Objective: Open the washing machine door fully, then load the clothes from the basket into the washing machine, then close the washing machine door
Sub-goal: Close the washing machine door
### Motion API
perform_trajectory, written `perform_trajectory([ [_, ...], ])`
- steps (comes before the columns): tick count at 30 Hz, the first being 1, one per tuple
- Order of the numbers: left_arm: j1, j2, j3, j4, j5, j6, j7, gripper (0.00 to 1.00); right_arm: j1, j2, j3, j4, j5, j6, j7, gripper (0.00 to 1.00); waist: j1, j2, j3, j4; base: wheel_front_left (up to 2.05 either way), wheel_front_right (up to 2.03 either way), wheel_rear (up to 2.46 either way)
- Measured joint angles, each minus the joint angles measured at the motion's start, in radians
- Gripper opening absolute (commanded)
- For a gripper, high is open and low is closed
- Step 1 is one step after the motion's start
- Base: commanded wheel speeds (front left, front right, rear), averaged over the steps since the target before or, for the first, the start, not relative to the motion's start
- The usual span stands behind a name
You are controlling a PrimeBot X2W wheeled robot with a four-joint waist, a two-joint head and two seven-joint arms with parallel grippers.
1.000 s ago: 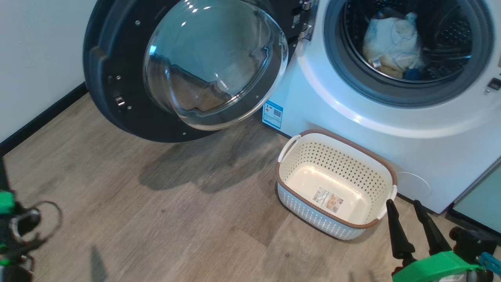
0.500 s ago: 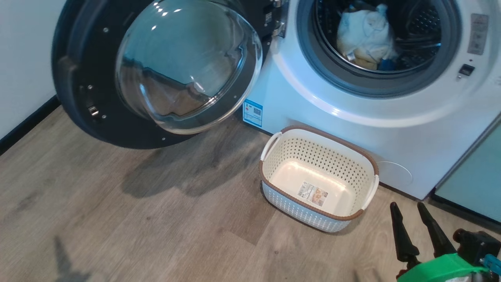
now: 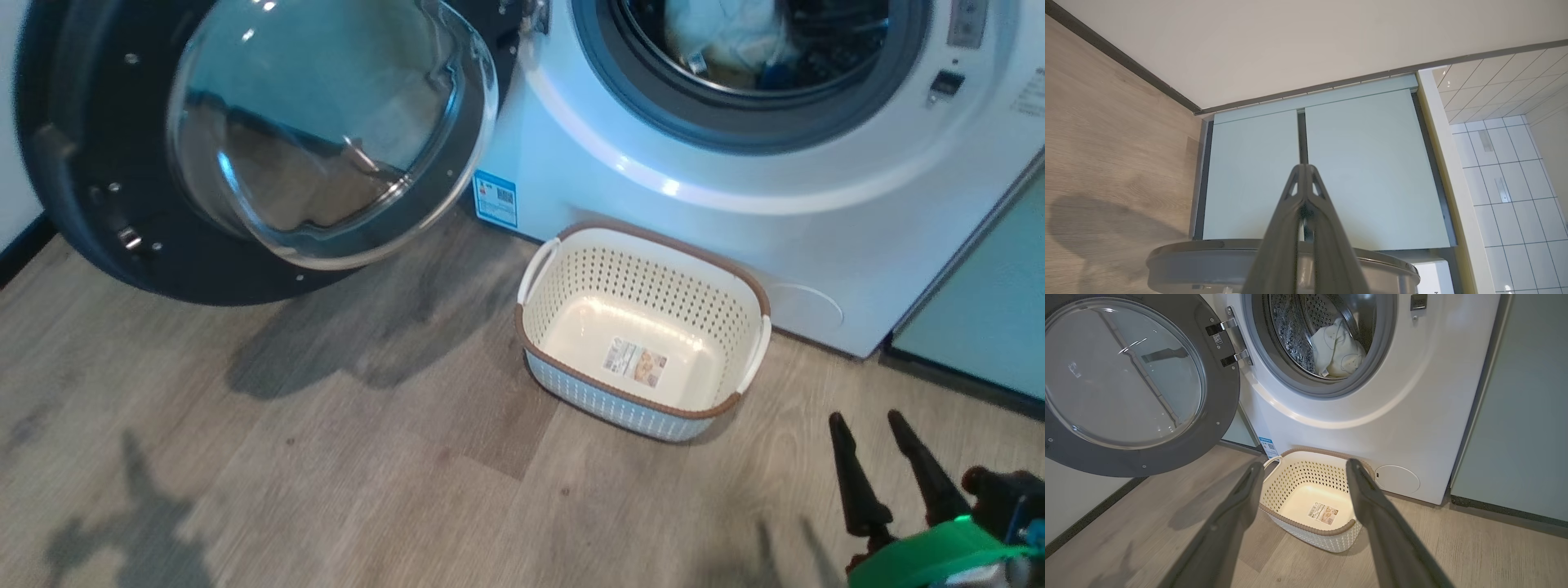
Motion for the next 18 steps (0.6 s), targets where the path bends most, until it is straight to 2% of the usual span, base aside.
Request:
perform_trajectory([
  [18, -0.221, 0.041, -0.084, 0.087, 0.043, 0.000, 0.084, 0.00, -0.084, -0.044, 0.011, -0.015, -0.005, 0.000, 0.000, 1.00, 0.0001, 0.0000, 0.118, -0.054, 0.00, 0.00, 0.00],
])
